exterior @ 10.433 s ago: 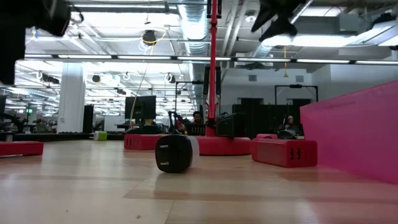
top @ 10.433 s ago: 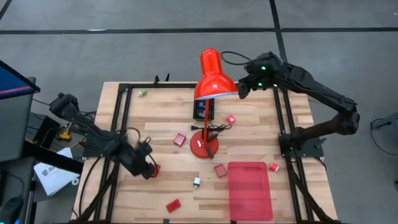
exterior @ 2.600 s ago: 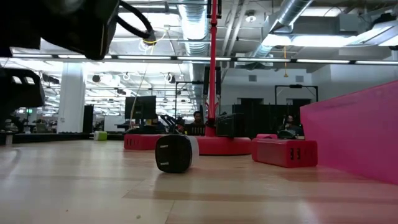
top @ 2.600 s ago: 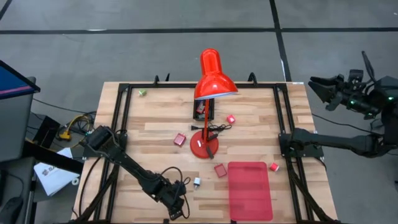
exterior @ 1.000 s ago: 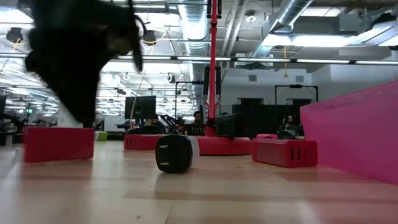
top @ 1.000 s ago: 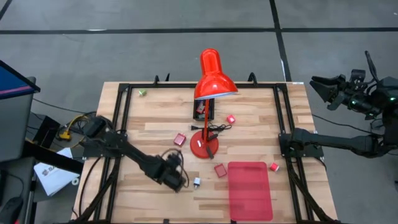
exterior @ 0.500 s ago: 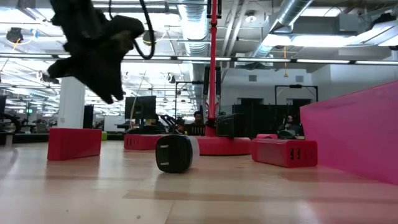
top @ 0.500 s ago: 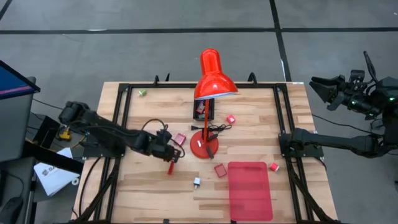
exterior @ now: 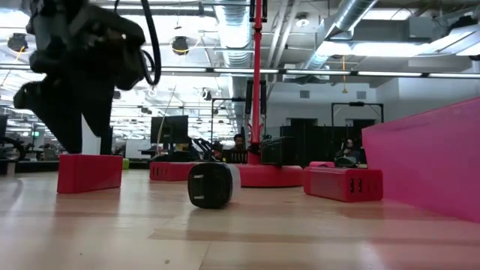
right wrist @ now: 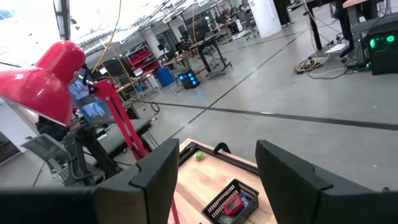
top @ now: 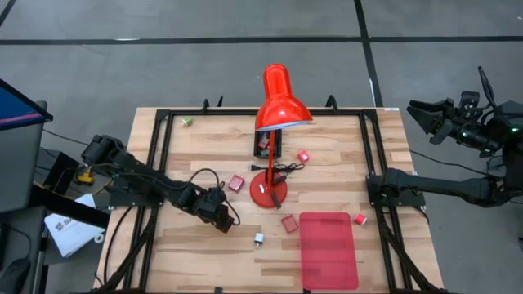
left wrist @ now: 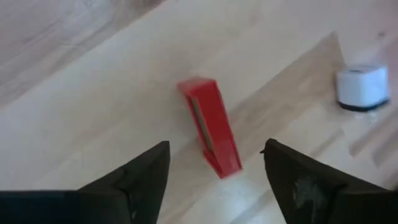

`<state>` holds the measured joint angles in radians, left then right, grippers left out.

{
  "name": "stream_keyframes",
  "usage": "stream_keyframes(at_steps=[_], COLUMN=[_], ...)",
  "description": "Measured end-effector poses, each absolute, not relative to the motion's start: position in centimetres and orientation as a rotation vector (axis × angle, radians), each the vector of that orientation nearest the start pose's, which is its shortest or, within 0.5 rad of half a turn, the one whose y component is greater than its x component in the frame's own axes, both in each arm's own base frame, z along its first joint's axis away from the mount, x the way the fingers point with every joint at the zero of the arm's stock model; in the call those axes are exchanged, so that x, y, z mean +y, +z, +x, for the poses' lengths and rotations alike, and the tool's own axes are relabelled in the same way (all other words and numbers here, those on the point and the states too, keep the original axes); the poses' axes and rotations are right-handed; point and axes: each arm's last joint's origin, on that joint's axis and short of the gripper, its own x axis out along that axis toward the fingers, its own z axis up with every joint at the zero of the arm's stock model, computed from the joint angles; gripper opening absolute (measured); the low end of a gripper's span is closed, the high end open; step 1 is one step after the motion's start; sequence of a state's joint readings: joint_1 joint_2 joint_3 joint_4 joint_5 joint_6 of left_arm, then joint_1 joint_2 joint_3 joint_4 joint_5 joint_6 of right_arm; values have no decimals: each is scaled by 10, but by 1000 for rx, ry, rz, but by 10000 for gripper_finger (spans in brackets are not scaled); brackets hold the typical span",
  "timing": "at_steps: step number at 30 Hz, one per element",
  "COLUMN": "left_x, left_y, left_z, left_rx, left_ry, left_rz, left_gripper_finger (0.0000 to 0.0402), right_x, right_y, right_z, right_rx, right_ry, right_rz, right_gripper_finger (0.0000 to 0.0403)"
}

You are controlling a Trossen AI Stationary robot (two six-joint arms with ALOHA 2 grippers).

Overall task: Pick & Place Office items
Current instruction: Put the red digital timer into the black bin

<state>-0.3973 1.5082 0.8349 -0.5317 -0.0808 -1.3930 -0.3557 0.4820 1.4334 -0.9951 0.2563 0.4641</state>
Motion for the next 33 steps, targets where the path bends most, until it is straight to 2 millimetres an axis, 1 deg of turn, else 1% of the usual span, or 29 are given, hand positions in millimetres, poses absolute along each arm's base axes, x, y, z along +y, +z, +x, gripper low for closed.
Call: stream_keyframes(at_steps=[3, 6, 17, 26, 33], left_x=[-100, -100, -96, -85, -75], left_y=[164, 157, 137, 137, 136], left_z=[252, 255, 269, 271, 274], left_rx=[1113, 1122, 1109, 1080, 1065], left_ry=[585, 601, 633, 690, 719], left_rz=[-924, -915, -928, -934, -953], left_gripper_finger=[258, 253, 204, 140, 67], right_x=[2, 2, 2, 2, 2], right_y=[456, 456, 456, 455, 454], right_z=[-26, -26, -26, -26, -26], right_rx=[-100, -100, -100, -91, -75], right_ry=[-614, -614, -614, -616, -619], right_rz=[452, 452, 451, 451, 452], right_gripper_finger=[207, 207, 207, 207, 207])
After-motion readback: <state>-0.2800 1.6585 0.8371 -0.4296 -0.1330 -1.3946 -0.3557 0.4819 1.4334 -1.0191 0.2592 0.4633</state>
